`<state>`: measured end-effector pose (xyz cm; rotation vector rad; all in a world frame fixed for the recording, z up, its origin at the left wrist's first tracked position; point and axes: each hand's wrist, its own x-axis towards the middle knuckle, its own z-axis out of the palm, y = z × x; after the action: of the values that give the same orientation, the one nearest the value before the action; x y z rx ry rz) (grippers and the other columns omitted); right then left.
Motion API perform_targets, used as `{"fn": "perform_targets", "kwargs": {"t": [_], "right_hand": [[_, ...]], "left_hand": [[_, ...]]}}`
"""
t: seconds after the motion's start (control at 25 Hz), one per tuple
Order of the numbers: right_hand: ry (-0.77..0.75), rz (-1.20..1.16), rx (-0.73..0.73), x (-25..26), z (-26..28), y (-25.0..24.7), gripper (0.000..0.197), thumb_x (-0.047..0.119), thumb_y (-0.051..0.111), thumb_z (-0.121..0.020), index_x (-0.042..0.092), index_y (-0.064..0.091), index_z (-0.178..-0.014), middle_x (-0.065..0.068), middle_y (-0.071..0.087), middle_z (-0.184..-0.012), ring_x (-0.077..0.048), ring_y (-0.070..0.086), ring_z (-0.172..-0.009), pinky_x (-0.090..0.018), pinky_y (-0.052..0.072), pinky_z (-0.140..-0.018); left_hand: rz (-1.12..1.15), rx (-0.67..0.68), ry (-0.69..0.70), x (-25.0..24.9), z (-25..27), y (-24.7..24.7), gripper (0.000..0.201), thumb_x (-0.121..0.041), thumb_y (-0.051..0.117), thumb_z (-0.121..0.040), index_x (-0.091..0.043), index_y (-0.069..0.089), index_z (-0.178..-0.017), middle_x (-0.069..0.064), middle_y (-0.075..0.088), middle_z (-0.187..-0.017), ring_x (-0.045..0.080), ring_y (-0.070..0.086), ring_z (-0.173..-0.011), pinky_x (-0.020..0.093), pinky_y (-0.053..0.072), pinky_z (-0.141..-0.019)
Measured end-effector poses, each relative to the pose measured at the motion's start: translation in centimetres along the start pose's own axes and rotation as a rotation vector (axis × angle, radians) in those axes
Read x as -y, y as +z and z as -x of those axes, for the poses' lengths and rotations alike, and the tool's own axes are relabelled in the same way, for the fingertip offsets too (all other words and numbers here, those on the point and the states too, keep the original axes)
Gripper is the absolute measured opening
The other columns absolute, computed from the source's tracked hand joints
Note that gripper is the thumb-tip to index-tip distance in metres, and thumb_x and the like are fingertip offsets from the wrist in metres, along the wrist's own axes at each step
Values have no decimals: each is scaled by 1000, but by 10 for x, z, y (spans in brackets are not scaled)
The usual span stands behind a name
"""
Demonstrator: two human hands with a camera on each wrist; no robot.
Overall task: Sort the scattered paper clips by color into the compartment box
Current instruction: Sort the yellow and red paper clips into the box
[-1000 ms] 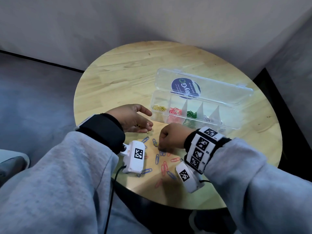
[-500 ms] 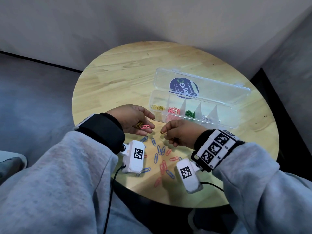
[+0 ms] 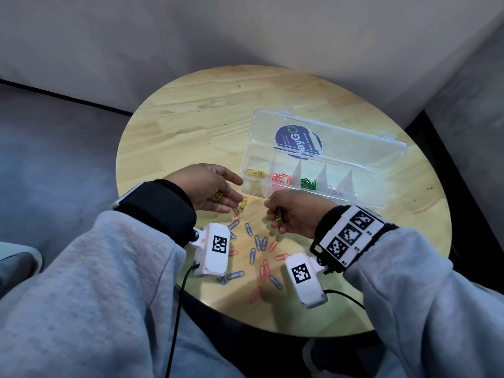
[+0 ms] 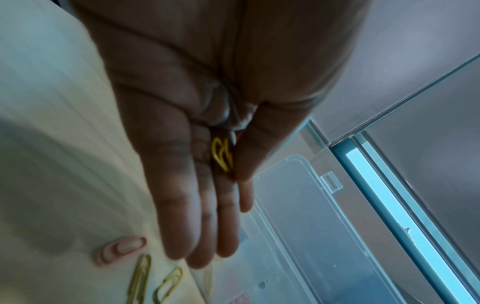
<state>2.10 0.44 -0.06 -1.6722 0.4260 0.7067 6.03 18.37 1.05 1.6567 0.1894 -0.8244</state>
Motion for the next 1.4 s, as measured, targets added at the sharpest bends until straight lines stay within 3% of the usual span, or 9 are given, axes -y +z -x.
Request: {"fn": "perform_targets", "kwargs": {"t": [0.24,0.32,0.44,0.52,0.68,0.84,1.08,1.24,1.4], "right_hand": [[-195,950,-156,12,-11,5,31,32,62,-86,20,45,-64,3,58,-71,-22,61,-78,-26,40,-63],[-253,1117,-173,16,-11,12,7,25,61,-86,20,57,-84,3,58,-81,-23,59,-90,-25,39,-65],[-264,1310,-119,16,-22,21,44,14,58,-86,30,51,-126,-3,60,-114,-22,57,-105,-25,38,-74],[-257,1364,-123,16,-26,26,51,9,57,-85,30,45,-130,-4,60,-115,-23,57,-100,-25,38,-69],[-248,1394,-145,13,-29,27,27,8,53,-86,19,50,-111,2,50,-82,-20,47,-79,-24,25,-48],[-224,1351,-129,8,-32,26,11,14,55,-82,20,54,-91,1,56,-87,-21,54,-82,-24,38,-56],[-116,1250,-13,7,-23,15,12,21,69,-73,20,59,-68,2,61,-74,-19,62,-77,-28,51,-67],[-101,929,39,31,-4,-2,22,17,68,-78,19,54,-61,5,49,-52,-12,44,-47,-21,38,-51],[-163,591,-57,50,3,-21,19,8,64,-79,13,56,-64,-4,52,-60,-18,43,-50,-24,38,-51]], "left_hand": [[-273,-158,-2,-3,-3,-3,32,2,35,-91,-11,61,-78,12,49,-66,20,47,-49,17,34,-42],[-582,-179,8,-1,-6,-3,23,-7,44,-90,-11,67,-91,18,54,-80,32,50,-70,22,31,-51],[-855,-167,33,7,-11,2,26,-14,55,-85,-25,66,-105,-5,55,-84,15,50,-85,20,34,-57],[-939,-157,48,11,-15,6,30,-13,54,-84,-33,64,-105,-9,51,-88,14,50,-86,22,35,-58],[-1012,-165,83,15,-25,12,22,-11,56,-81,-32,58,-90,-6,53,-85,17,51,-80,24,37,-61],[-1022,-141,95,17,-29,15,14,-13,62,-78,-25,57,-82,-9,51,-71,16,50,-74,20,32,-52],[-1019,-105,36,16,-27,16,6,-21,67,-77,-21,62,-74,-3,61,-75,17,55,-76,22,40,-65],[-658,-44,61,-3,-19,7,12,-22,69,-77,-19,62,-69,1,54,-67,18,46,-62,23,37,-59],[-296,-125,109,-22,-10,0,21,-10,64,-83,-13,55,-63,1,46,-61,13,38,-51,19,31,-46]]}}
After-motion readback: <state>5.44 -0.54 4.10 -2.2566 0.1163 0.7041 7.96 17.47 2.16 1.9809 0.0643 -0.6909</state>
